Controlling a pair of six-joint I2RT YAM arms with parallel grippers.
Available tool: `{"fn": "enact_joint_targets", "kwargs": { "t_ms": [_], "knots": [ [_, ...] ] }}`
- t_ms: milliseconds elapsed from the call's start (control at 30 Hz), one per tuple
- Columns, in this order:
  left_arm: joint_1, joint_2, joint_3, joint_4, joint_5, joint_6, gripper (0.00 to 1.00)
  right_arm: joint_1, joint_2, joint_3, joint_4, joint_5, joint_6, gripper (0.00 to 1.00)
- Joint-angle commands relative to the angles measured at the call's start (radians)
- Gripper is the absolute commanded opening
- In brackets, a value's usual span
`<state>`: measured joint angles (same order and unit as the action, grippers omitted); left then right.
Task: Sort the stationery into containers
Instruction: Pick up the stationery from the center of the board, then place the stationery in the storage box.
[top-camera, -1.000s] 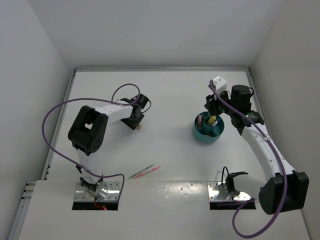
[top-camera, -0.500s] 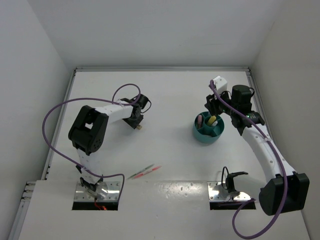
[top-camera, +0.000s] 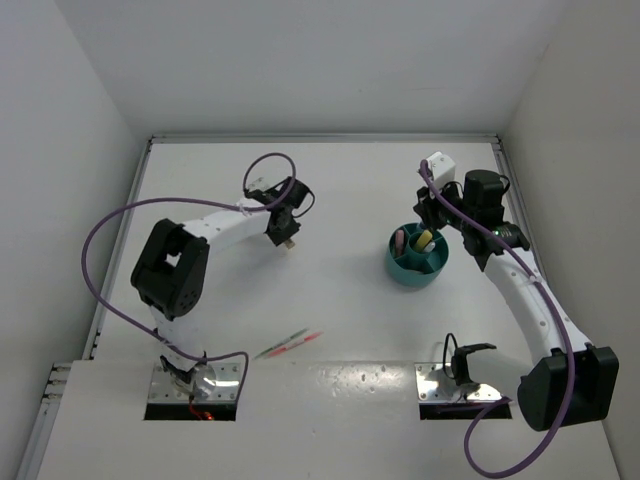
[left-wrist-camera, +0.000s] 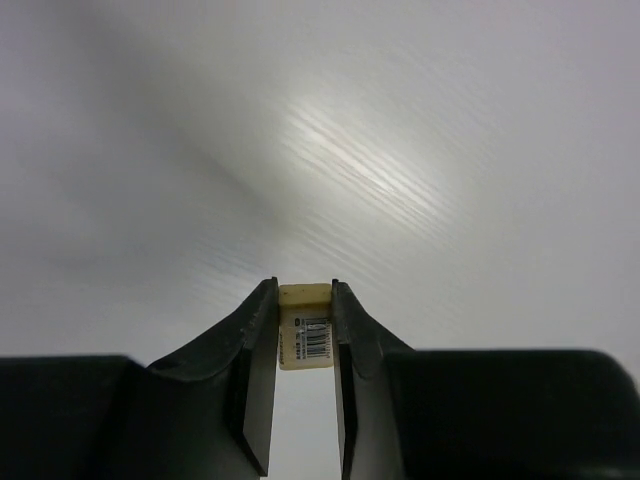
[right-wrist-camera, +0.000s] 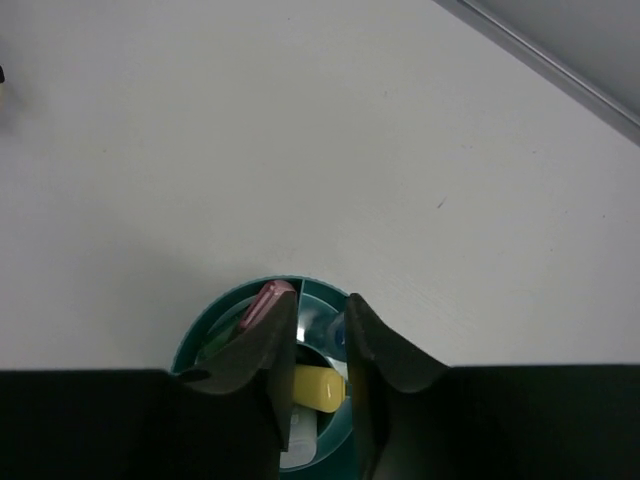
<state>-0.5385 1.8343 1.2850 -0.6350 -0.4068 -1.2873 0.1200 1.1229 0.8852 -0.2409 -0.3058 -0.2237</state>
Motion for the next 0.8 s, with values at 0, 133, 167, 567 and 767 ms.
{"fn": "enact_joint_targets", "kwargs": {
  "t_ms": [0, 133, 167, 567, 767],
  "knots": [
    [-0.089, -0.116, 0.068, 0.113, 0.048, 0.218, 0.0, -0.003, -0.011, 0.015, 0.035, -0.007, -0.005, 0.24],
    [-0.219, -0.118, 0.068, 0.26, 0.109, 0.321, 0.0, -0.003, -0.011, 0.015, 0.049, 0.037, 0.017, 0.54],
    [-0.242, -0.107, 0.068, 0.276, 0.118, 0.345, 0.0, -0.003, -0.011, 0.015, 0.063, 0.049, 0.017, 0.56],
    [-0.475, -0.035, 0.174, 0.457, -0.017, 0.346, 0.0, -0.003, -0.098, -0.057, 0.244, 0.365, 0.11, 0.07],
    [-0.552, -0.003, 0.163, 0.508, -0.168, 0.191, 0.0, -0.003, -0.116, -0.087, 0.288, 0.439, 0.13, 0.07]
  ]
}}
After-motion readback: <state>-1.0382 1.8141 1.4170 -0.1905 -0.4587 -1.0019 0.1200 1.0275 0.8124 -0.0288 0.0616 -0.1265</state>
